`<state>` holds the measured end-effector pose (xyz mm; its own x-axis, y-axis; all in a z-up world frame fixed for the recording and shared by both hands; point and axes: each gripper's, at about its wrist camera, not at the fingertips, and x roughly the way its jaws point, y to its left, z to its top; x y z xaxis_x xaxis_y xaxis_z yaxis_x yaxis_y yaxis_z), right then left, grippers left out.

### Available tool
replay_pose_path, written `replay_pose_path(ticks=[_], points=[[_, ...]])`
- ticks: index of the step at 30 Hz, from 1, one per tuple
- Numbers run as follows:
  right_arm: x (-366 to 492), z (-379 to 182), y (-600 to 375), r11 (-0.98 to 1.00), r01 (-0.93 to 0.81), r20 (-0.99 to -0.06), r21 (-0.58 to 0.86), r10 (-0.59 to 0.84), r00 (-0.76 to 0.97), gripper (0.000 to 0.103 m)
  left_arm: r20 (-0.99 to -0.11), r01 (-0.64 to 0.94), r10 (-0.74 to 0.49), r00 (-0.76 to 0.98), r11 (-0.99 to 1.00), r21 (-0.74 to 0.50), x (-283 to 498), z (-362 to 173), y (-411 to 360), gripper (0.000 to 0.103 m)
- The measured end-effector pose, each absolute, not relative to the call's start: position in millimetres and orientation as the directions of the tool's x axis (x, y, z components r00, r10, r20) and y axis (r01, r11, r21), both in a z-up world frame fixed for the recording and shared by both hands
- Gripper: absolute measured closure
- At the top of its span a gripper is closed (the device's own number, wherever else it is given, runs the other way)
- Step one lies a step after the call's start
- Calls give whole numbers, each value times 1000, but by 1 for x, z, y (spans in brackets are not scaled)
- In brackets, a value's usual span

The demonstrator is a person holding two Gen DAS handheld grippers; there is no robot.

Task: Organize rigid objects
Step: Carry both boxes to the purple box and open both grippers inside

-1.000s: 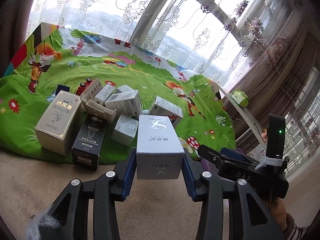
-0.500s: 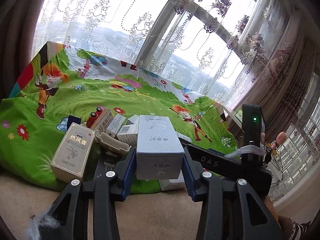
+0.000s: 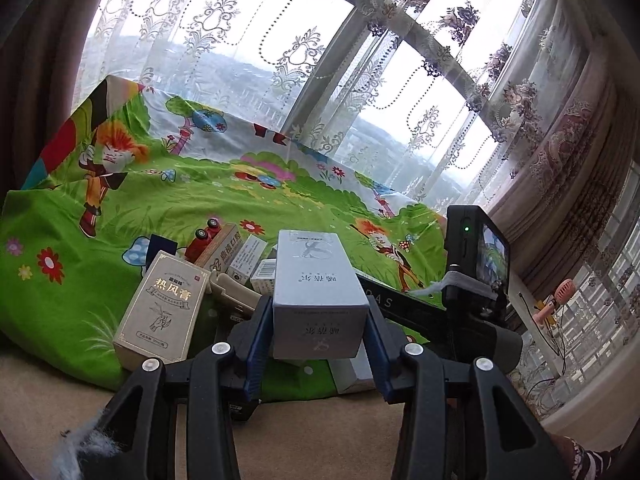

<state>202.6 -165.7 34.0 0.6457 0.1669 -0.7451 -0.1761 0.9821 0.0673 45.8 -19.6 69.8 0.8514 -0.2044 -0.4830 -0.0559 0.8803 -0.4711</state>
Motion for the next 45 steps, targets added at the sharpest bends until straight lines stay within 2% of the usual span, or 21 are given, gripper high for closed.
replay_pose_path(ticks=[1,2,3,5,26,45], points=[[203,33,-166,982,-175,-747,64,164,645,1,-482,-57,-204,852,880,-472,45,70,-19,59],[203,33,-166,982,-176,-747,62,163,645,6,-483,-58,-203,852,880,-471,45,69,-19,59],[203,33,-165,982,-179,-747,60,163,644,16,-483,-57,-203,852,881,-470,45,69,-20,59],[203,32,-165,981,-186,-751,57,165,639,25,-484,-56,-202,851,883,-466,45,70,-21,59],[158,53,-218,969,-202,-706,143,243,665,25,-503,10,-250,828,902,-432,41,78,-58,59],[125,56,-308,969,-116,-708,219,240,665,25,-552,177,-391,736,899,-401,53,79,-121,59]])
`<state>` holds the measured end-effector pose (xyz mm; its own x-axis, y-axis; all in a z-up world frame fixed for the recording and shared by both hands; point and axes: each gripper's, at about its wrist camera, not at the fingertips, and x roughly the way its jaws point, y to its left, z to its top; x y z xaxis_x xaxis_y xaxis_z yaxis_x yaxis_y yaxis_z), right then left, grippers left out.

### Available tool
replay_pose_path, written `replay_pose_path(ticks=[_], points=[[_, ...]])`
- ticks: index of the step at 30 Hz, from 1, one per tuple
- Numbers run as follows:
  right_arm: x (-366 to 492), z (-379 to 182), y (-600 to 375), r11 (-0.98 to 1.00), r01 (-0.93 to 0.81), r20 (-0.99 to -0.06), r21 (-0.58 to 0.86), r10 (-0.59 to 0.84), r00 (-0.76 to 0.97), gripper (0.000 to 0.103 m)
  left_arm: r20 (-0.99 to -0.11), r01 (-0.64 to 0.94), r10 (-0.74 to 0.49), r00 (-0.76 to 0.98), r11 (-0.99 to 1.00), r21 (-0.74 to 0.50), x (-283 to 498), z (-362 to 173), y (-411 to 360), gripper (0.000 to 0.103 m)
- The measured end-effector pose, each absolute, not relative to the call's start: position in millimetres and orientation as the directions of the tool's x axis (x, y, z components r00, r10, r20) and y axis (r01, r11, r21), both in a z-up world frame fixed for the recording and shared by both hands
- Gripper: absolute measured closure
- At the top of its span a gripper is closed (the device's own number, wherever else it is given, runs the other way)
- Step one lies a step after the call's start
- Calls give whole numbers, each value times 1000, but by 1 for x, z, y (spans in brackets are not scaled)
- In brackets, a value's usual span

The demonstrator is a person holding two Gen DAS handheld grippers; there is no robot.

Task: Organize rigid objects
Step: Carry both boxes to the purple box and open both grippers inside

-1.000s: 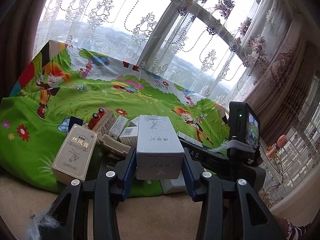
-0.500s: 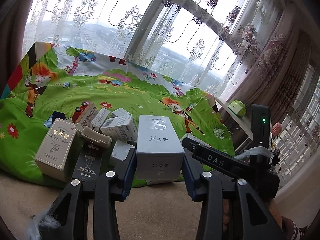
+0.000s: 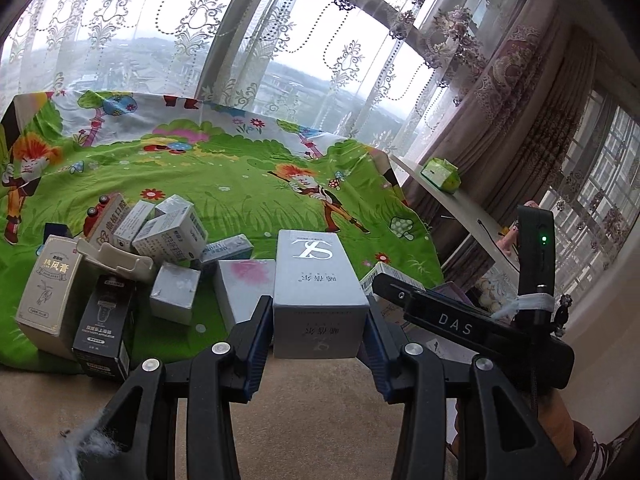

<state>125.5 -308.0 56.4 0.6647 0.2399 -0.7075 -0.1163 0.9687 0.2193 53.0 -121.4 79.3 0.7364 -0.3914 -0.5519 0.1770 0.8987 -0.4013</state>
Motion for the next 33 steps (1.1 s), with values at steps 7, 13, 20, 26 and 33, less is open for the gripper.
replay_pose_path(ticks=[7,13,20,26,33], points=[[116,52,-343,969,-71,-709,237,223,669,25,-564,255,-444,696,888,-383,62,78,-147,59],[109,46,-375,969,-17,-716,247,194,671,25,-576,316,-483,659,873,-371,68,77,-171,59],[104,41,-412,967,55,-722,251,149,676,25,-600,386,-545,585,838,-385,74,70,-204,59],[104,36,-437,962,112,-728,250,111,677,25,-627,421,-567,534,822,-384,79,63,-225,59],[104,34,-450,957,138,-728,255,96,678,25,-644,453,-577,502,810,-372,81,60,-244,59]])
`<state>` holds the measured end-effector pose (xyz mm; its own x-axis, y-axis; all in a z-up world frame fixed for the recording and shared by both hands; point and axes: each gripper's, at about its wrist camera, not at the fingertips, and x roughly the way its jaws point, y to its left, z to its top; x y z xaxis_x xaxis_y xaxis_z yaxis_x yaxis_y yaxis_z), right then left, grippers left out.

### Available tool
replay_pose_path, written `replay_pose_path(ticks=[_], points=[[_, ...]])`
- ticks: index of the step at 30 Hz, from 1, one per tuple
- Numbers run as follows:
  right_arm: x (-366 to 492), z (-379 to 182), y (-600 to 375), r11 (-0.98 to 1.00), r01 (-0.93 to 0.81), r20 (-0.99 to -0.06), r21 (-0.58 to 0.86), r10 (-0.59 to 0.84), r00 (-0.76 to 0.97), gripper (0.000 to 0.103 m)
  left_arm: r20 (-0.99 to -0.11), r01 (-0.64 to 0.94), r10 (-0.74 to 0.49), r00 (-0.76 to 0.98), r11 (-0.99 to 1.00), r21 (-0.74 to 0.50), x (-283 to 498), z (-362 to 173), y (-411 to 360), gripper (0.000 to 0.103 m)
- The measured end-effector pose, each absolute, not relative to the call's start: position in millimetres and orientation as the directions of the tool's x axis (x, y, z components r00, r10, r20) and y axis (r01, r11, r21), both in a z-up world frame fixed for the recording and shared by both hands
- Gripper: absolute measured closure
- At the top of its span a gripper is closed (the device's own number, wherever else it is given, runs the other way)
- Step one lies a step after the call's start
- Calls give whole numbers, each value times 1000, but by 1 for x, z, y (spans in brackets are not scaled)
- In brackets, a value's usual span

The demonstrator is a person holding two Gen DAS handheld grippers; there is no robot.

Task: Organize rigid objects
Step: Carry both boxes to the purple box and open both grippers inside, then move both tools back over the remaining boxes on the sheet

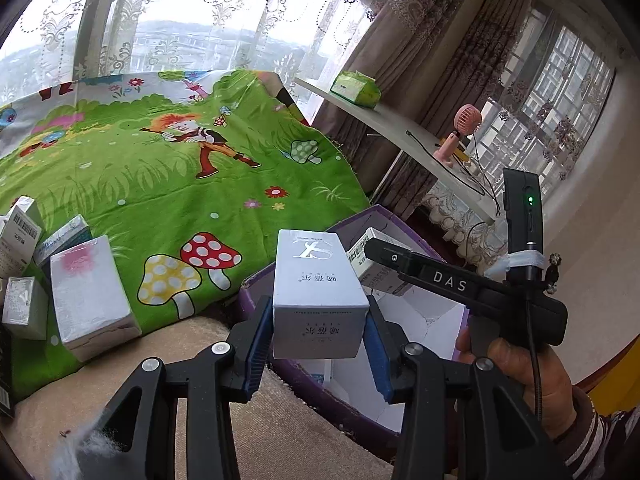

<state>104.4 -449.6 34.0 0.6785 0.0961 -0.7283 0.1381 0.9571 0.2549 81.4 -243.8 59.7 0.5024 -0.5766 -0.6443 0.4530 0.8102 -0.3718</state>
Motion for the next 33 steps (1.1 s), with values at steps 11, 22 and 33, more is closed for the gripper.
replay_pose_path(ticks=[11,22,33], points=[[107,28,-455,953,147,-740,265,104,664,23,-675,445,-561,480,818,-363,85,53,-254,57],[107,28,-455,949,145,-739,279,117,663,18,-677,417,-542,498,834,-360,85,52,-247,57],[106,29,-445,953,125,-741,276,129,659,17,-661,386,-543,518,838,-386,83,51,-233,57]])
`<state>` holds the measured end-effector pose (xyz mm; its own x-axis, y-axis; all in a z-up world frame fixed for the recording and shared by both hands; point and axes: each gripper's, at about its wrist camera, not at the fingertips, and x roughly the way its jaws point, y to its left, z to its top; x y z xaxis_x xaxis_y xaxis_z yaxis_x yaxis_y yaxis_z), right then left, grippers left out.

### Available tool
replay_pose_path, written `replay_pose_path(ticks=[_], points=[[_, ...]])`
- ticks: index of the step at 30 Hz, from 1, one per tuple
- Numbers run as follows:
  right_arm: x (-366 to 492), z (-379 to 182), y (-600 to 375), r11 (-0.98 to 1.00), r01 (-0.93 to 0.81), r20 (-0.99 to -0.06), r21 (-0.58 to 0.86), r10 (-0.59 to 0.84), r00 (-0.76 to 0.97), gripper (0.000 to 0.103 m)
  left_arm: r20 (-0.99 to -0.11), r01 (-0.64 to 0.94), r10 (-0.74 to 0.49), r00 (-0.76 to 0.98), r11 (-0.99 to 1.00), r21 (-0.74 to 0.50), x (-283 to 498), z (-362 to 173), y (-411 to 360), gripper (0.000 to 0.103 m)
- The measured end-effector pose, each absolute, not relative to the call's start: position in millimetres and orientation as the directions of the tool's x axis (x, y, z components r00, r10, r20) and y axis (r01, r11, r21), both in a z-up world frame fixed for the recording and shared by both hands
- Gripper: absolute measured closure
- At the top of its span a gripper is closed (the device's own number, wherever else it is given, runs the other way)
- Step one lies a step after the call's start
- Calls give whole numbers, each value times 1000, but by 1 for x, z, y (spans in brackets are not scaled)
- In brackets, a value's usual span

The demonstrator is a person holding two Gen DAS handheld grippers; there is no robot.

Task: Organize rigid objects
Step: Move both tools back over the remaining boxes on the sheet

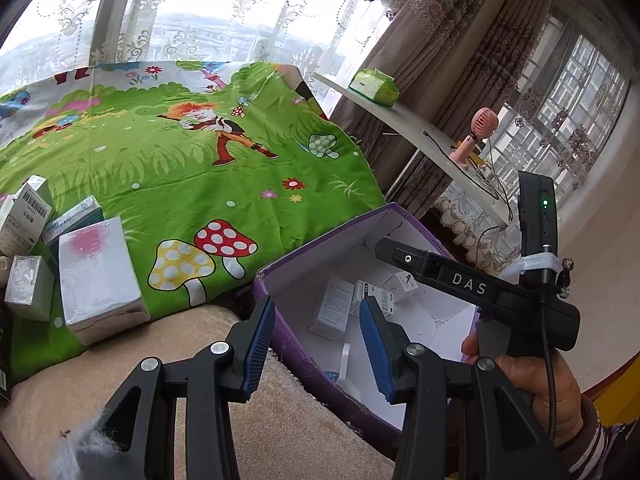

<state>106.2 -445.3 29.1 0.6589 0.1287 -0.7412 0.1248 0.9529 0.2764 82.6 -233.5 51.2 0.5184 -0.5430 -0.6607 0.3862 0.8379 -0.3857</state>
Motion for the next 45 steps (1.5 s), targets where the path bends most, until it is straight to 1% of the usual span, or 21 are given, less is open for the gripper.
replay_pose_path(ticks=[13,20,36,45], points=[[106,32,-409,963,24,-740,270,191,645,17,-618,323,-524,585,850,-416,74,57,-192,57],[106,31,-388,964,-22,-748,266,221,626,17,-599,256,-498,627,858,-446,63,55,-156,57],[105,26,-332,960,-148,-772,237,279,571,17,-560,54,-353,750,876,-479,25,48,-60,57],[108,24,-311,958,-192,-786,212,284,549,17,-556,-34,-290,779,866,-499,16,42,-22,57]])
